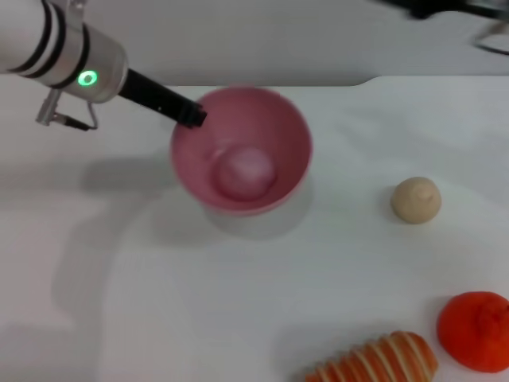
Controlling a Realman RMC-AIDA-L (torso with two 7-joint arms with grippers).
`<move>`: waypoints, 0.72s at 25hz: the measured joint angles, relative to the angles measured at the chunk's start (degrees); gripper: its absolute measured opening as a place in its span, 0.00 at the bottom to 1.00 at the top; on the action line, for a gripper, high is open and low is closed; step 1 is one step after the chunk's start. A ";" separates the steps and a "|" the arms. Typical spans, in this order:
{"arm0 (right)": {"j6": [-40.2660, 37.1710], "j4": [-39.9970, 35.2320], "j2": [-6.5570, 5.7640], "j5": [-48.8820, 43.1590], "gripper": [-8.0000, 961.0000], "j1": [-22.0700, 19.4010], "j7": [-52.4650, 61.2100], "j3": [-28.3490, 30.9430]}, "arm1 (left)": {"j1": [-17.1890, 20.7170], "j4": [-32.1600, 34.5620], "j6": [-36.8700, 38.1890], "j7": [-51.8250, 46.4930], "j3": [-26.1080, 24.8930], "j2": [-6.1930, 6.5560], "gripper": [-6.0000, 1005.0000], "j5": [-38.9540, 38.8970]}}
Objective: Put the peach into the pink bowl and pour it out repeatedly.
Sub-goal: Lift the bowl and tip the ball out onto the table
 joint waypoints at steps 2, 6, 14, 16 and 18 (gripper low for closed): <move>-1.24 5.82 -0.04 8.90 0.45 -2.40 -9.46 2.91 | 0.59 0.11 -3.03 0.16 2.09 -0.03 0.05 -1.46; -3.00 22.31 0.00 24.04 0.45 -5.75 -32.28 11.25 | 2.98 0.94 -19.47 0.42 14.48 -0.10 0.05 -5.66; -8.66 35.00 -0.18 28.29 0.45 -7.34 -43.69 21.81 | 6.95 0.06 -44.01 0.50 29.34 -0.35 0.05 -6.19; -10.18 36.22 -0.18 28.35 0.45 -7.91 -44.41 24.05 | 9.33 0.18 -50.60 0.33 31.48 -0.35 0.05 -6.35; -10.84 36.90 -0.19 28.42 0.45 -8.30 -44.62 26.37 | 12.27 0.34 -59.19 0.20 34.70 -0.34 0.05 -6.98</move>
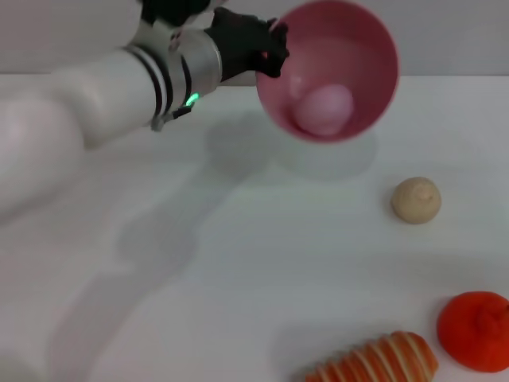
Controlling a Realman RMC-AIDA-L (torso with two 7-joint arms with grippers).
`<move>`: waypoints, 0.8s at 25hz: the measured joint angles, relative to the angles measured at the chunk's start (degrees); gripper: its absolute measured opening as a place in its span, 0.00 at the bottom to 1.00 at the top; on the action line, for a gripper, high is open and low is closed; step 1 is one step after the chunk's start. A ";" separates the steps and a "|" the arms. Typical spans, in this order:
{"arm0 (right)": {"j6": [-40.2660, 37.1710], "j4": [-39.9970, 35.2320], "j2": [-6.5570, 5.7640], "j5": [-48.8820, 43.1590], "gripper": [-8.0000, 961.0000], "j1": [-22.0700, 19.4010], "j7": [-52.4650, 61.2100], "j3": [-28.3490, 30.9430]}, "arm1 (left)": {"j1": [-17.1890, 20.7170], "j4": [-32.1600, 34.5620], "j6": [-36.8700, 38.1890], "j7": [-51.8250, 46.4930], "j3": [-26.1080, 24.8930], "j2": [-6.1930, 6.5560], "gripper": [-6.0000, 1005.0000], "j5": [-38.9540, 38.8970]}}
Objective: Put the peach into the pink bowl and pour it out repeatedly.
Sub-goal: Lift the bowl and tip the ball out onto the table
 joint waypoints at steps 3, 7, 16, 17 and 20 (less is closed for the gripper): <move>-0.53 0.40 -0.08 0.09 0.45 -0.47 -0.14 5.74 | 5.19 -0.36 -16.62 0.34 8.20 0.21 0.05 -0.58; -1.41 0.70 -0.35 0.14 0.45 -0.51 -0.02 9.39 | 6.76 -1.91 -26.08 0.38 13.47 0.20 0.05 -0.44; -1.93 1.71 -1.07 0.22 0.45 0.62 0.08 11.04 | 4.91 -11.41 -48.92 0.40 26.29 -0.05 0.05 -0.11; -1.94 1.74 -1.11 0.22 0.45 0.79 0.08 10.97 | 4.84 -12.84 -52.69 0.42 27.92 -0.10 0.05 0.34; -1.96 1.99 -1.15 0.20 0.45 1.26 0.08 10.93 | 4.83 -16.33 -61.13 0.34 30.62 -0.25 0.05 1.25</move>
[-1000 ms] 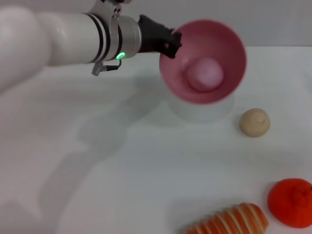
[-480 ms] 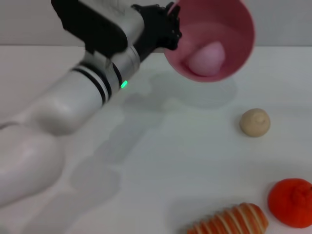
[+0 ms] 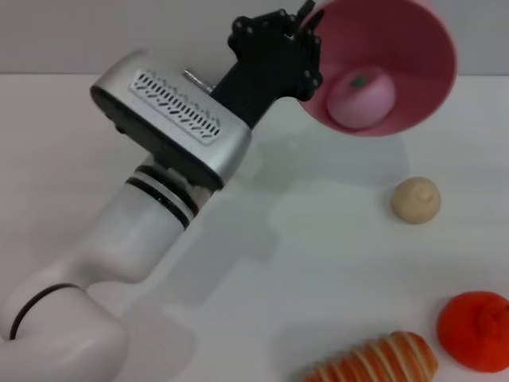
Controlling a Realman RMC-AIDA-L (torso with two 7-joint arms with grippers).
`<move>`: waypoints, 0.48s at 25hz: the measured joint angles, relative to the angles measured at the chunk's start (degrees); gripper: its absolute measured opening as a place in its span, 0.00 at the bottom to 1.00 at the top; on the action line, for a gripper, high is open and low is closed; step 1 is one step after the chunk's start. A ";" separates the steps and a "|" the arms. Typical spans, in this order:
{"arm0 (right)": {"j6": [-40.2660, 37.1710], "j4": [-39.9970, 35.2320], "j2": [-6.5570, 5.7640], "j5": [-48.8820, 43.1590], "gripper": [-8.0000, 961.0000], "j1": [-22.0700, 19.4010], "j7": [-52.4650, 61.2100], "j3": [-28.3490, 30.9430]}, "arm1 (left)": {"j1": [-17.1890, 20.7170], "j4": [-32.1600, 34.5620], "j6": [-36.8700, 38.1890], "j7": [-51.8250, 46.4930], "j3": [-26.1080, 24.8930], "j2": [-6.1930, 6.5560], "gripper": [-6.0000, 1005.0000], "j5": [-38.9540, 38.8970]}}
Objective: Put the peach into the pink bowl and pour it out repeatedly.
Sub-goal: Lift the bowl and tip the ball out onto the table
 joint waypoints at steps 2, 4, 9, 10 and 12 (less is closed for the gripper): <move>0.00 0.39 -0.08 -0.18 0.45 0.31 -0.01 0.01 | 0.25 -0.35 -1.45 -0.25 0.20 0.01 0.05 0.00; 0.02 0.88 -0.16 -0.28 0.45 0.66 -0.16 0.02 | 0.70 -0.38 -2.63 -0.33 0.26 0.08 0.05 -0.01; 0.32 1.42 0.00 -0.35 0.45 1.17 -0.39 0.05 | 1.66 -0.61 -5.18 0.03 0.89 -0.02 0.05 0.20; 0.37 1.50 0.05 -0.36 0.45 1.24 -0.43 0.05 | 1.66 -0.61 -5.18 0.03 0.89 -0.02 0.05 0.20; 0.31 1.51 0.13 -0.37 0.45 1.23 -0.45 0.07 | 1.66 -0.71 -5.26 0.03 1.01 0.00 0.05 0.07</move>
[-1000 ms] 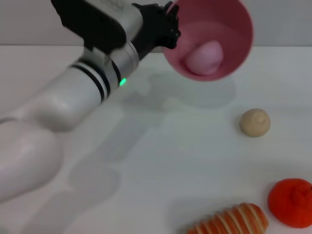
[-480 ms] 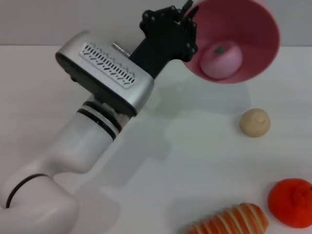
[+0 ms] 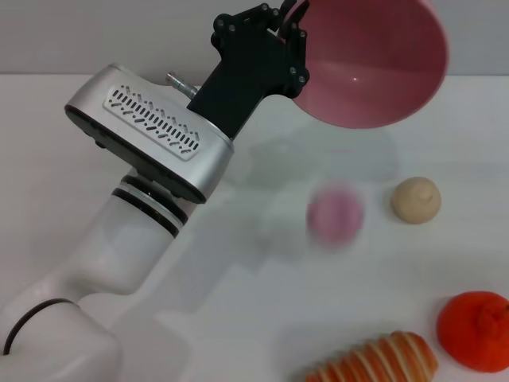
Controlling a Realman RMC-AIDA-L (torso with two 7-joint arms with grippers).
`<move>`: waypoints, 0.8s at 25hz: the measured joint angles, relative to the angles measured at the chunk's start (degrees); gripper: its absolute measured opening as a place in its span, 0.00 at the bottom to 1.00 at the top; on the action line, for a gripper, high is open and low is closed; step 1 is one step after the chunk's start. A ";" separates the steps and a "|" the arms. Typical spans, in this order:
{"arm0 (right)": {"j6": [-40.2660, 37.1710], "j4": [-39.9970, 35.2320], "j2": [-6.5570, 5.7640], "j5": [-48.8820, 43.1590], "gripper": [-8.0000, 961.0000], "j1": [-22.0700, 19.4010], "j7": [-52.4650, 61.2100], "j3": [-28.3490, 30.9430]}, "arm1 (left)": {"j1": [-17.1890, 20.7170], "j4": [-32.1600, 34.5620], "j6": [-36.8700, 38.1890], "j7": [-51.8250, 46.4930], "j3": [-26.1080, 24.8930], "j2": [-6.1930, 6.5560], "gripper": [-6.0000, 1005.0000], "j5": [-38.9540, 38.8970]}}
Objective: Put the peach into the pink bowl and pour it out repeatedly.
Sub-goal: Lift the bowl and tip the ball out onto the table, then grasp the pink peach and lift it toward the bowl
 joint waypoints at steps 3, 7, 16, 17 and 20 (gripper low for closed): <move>-0.05 0.00 0.09 0.00 0.45 -0.01 -0.01 0.03 | -0.10 -0.04 0.75 -0.23 -0.22 0.02 0.05 -0.05; -0.15 0.00 0.33 -0.10 0.45 -0.01 -0.02 -0.09 | -0.75 1.14 6.69 -1.42 -2.85 0.08 0.05 -0.64; -0.93 -3.78 0.38 -4.33 0.45 -0.63 6.44 -5.19 | -5.36 7.63 41.39 -7.04 -23.03 0.36 0.05 -2.39; -1.41 -5.33 0.31 -6.39 0.45 -0.58 8.84 -5.43 | -6.48 7.92 47.01 -7.08 -26.21 0.37 0.05 -2.94; -5.76 -12.67 0.43 -13.63 0.45 -0.22 17.10 -6.60 | -10.79 7.41 60.80 -6.74 -35.65 0.43 0.05 -3.89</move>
